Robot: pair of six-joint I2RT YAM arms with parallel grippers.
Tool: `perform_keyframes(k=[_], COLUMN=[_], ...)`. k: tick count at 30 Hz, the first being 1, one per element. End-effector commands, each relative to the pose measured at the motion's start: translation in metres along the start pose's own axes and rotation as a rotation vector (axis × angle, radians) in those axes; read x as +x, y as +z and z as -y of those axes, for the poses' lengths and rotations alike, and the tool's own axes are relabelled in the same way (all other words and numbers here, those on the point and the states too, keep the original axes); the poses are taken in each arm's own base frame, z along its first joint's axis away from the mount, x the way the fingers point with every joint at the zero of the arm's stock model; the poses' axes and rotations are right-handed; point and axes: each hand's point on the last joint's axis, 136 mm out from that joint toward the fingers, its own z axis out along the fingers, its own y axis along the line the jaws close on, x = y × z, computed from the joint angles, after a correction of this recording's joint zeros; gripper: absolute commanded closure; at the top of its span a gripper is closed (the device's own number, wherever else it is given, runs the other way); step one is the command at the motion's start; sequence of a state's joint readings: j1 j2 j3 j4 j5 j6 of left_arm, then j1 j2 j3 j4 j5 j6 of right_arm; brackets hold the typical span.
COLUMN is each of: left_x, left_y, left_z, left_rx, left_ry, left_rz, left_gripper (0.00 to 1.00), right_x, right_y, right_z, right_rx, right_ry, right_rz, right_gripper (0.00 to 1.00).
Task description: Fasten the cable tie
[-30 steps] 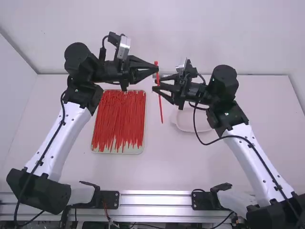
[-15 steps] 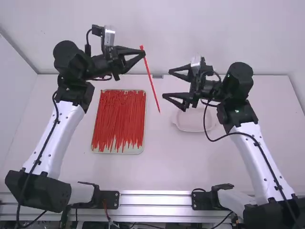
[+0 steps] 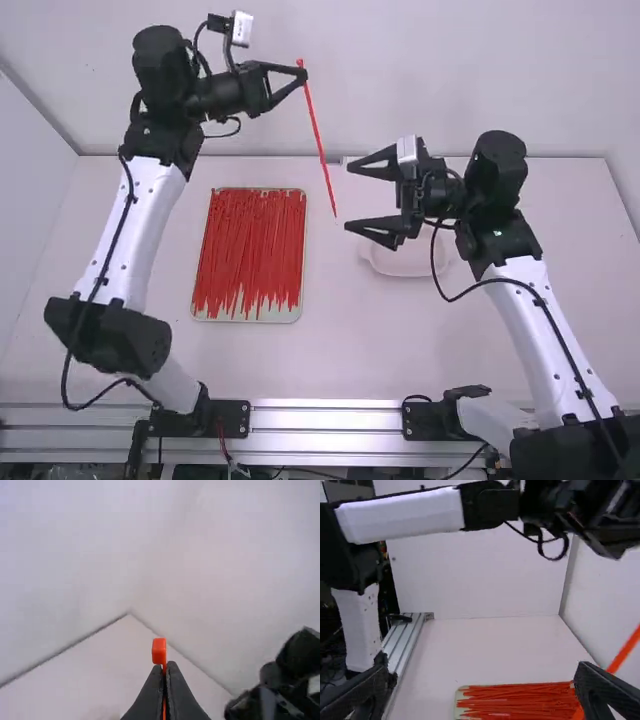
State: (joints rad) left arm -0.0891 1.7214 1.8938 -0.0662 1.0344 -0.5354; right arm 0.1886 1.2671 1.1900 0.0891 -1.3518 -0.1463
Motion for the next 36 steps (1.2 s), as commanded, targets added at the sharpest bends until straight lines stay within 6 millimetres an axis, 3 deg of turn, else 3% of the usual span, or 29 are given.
perform_keyframes(k=[1,4,13,18,27,36], left_x=[-0.004,0.009,0.053,0.076,0.082,0.078], left_y=[0.007,0.015,0.021,0.017,0.019,0.022], left_z=[-0.011,-0.032,-0.053,-0.037,-0.014,-0.021], left_rx=[-0.012,-0.022,0.015,0.124,0.197,0.150], left_ry=[-0.043,-0.160,-0.384,-0.607,-0.830,-0.899], left_rz=[-0.008,-0.047,-0.148,-0.256,-0.356,-0.325], left_gripper=[0.98,0.98,0.98,0.98,0.98,0.98], right_x=[-0.008,0.000,0.016,0.031,0.040,0.039], right_y=[0.000,0.000,0.001,0.001,0.002,0.001], right_z=[-0.003,-0.003,-0.002,-0.003,-0.006,-0.022], right_rx=[-0.016,-0.018,-0.020,-0.025,-0.039,-0.108], right_ry=[-0.155,-0.330,-0.634,-0.804,-0.952,-1.180], right_rz=[0.007,0.005,0.001,-0.003,0.004,0.084], right_gripper=[0.00,0.01,0.00,0.00,0.00,0.01])
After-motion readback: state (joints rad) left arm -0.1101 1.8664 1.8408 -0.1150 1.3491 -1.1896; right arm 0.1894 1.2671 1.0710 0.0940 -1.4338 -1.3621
